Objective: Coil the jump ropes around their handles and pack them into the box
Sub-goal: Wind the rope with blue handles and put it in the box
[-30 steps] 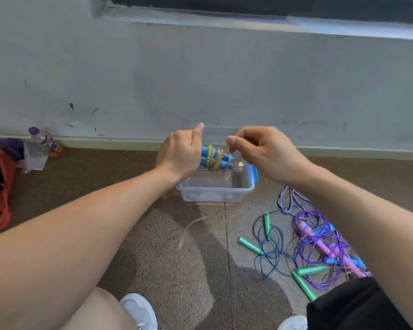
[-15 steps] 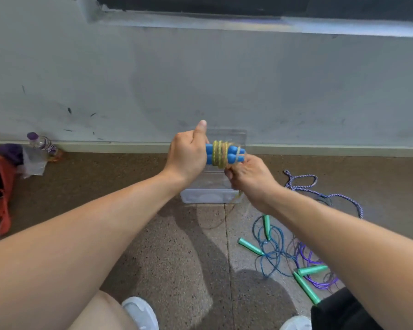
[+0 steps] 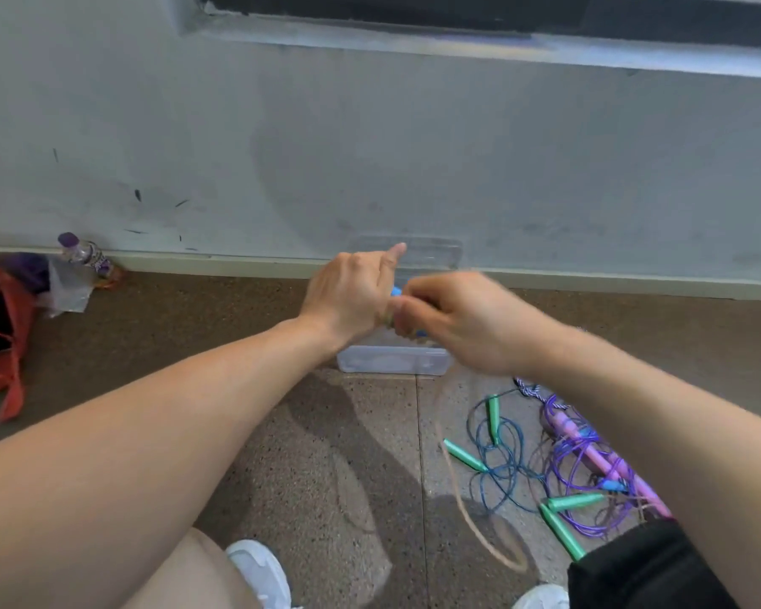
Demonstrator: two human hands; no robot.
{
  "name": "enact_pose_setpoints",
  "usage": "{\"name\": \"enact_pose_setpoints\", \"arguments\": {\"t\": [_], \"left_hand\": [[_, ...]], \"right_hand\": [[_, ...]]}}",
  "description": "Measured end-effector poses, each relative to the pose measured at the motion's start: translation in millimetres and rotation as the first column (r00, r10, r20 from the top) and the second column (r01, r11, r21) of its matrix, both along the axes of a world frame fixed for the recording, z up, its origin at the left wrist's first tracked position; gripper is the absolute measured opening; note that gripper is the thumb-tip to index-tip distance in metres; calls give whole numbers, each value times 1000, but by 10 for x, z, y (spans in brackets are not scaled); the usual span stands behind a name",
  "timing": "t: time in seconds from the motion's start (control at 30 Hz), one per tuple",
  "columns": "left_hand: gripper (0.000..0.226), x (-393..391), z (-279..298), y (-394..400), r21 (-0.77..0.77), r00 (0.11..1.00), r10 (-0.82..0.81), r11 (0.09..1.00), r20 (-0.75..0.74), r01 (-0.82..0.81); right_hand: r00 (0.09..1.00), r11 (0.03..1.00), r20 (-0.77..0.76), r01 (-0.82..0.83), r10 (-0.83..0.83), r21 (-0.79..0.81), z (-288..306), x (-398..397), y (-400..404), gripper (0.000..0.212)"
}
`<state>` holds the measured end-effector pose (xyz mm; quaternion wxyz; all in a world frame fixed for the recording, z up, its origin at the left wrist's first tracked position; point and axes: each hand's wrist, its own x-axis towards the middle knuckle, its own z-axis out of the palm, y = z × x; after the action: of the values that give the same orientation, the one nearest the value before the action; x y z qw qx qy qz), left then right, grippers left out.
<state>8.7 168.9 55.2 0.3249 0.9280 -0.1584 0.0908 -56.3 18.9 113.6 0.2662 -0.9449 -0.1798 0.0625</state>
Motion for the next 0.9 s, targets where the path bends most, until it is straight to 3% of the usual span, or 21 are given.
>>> {"name": "enact_pose_setpoints", "arguments": {"t": [0.07,0.13,0.23,0.3,0.37,0.43,0.57,0.7,0.77,0.83,0.9], "left_hand": [[61,-17,17,-28,-89,992,-112,990,-60,107],[65,-43,59,-80,-198,976,-203,963,-74,185],[61,-146,191,-176,-378,963,-260,900,-65,217],[60,-160,240,-206,-475,979,-183,871,-86,121],[62,-96,233,-193,-517,992,-6,854,-126,-60],[63,-1,192,-148,-497,975,173,840,-137,-218],[63,139,28,-3,-310,925,359,872,-124,-379],[59,81,-50,94,32,956,294,955,1,-293],[58,40,-49,109,124,981,193,973,29,-195],[60,27,-54,100,111,997,70,991,12,-71],[62,7,-24,53,10,999,-43,999,13,43]], "right_hand": [[996,998,74,49,-52,39,72,153,-217,41],[990,979,55,116,-127,170,34,264,-394,43],[980,842,-134,195,-147,504,-97,342,-543,31],[957,764,-267,253,-109,594,-230,347,-532,15],[940,770,-310,299,-139,563,-403,306,-416,15],[939,839,-304,293,-161,459,-567,200,-212,18],[950,957,-295,173,-100,231,-623,-106,239,34],[971,1000,-238,15,-12,10,-223,-246,279,35],[981,999,-193,-6,0,-32,36,-179,154,29],[993,998,-106,61,-61,1,156,-3,-50,21],[990,982,-79,128,-118,138,130,197,-300,24]]}}
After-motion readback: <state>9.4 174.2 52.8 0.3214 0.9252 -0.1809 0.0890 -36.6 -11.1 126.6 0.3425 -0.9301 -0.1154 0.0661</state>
